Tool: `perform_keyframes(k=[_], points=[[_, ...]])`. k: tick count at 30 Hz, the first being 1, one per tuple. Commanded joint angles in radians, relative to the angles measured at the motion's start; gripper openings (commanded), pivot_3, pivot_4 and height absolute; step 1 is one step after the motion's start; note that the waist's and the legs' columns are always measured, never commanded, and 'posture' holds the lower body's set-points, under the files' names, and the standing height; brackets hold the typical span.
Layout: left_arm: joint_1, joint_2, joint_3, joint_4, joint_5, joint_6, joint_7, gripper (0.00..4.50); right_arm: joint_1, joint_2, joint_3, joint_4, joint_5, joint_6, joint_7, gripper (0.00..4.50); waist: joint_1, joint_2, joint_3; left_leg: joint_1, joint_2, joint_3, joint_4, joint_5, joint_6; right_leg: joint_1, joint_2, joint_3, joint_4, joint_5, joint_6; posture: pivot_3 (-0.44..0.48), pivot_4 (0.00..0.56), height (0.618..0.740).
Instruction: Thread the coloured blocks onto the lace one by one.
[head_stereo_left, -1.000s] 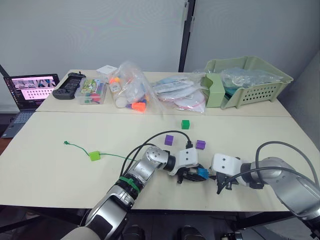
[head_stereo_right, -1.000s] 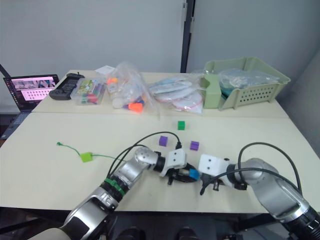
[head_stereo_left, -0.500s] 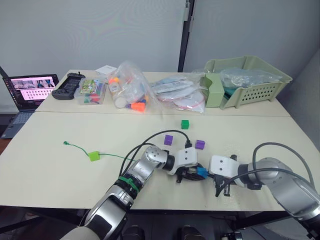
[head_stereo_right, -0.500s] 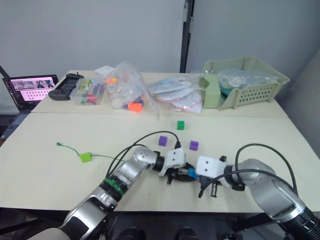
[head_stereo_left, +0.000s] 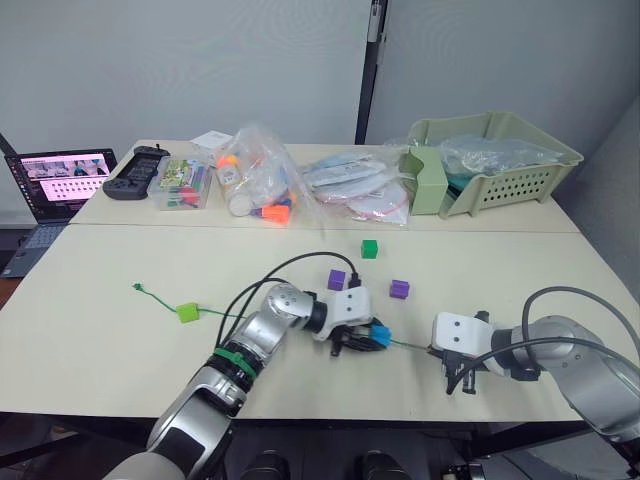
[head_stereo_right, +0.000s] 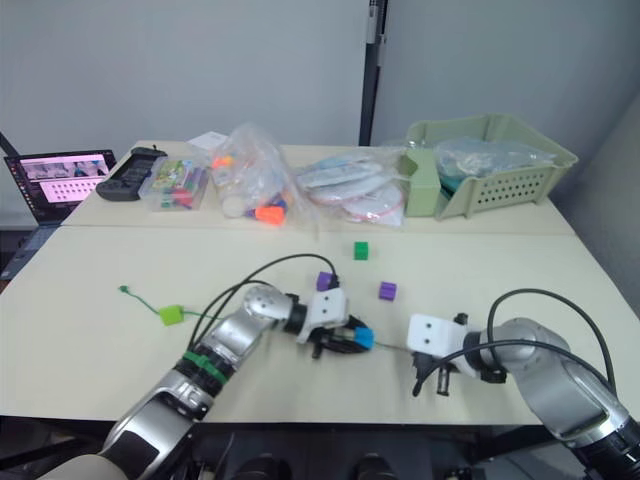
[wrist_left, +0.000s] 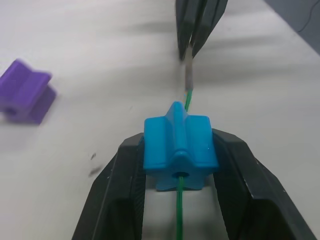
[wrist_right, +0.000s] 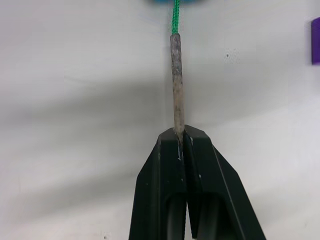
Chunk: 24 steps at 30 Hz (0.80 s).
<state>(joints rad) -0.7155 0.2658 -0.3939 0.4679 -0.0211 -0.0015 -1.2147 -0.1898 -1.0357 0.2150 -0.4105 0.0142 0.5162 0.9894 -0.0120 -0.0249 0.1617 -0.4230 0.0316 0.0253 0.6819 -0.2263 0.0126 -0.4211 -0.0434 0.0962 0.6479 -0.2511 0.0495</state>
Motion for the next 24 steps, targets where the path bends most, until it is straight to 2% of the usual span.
perform_keyframes(k=[1,7,12,19,24], points=[[0.005,0.082,0.071,-0.046,-0.056,-0.024,-0.061,1.38,-0.023,-0.003,-0.009,0.02,-0.009,-0.018,0.017,0.0,0.0,0.0,0.0,0.0,0.0,0.0,0.0,0.0,0.0,0.0,0.0,0.0,0.0,0.0,0.0,0.0,0.15,0.734],[0.062,0.304,0.191,-0.038,-0.123,-0.036,-0.158,1.38,-0.065,0.013,0.015,0.048,-0.016,-0.04,0.043,0.0,-0.001,0.0,0.0,0.0,0.001,0.0,0.0,0.0,0.0,-0.001,0.0,0.0,0.0,0.0,0.0,0.0,0.15,0.734],[0.072,0.472,0.261,0.154,-0.08,-0.166,-0.159,1.38,-0.105,0.034,0.033,0.073,-0.023,-0.056,0.066,0.0,-0.001,0.0,0.0,0.0,0.001,0.001,0.0,0.0,0.0,-0.001,0.0,-0.001,0.0,0.0,0.0,0.0,0.15,0.734],[0.032,0.559,0.289,0.4,-0.051,-0.304,-0.178,1.38,-0.142,0.047,0.047,0.105,-0.03,-0.077,0.089,0.0,0.0,0.0,0.0,0.0,0.001,0.002,0.0,0.0,0.0,-0.001,-0.001,-0.002,0.0,0.0,0.0,0.0,0.15,0.734],[0.005,0.58,0.294,0.487,-0.044,-0.336,-0.188,1.38,-0.152,0.052,0.046,0.116,-0.037,-0.085,0.1,0.0,-0.002,0.0,0.0,0.001,0.002,0.002,-0.001,0.0,0.0,-0.001,0.0,-0.002,0.001,0.0,-0.001,0.0,0.15,0.734]])
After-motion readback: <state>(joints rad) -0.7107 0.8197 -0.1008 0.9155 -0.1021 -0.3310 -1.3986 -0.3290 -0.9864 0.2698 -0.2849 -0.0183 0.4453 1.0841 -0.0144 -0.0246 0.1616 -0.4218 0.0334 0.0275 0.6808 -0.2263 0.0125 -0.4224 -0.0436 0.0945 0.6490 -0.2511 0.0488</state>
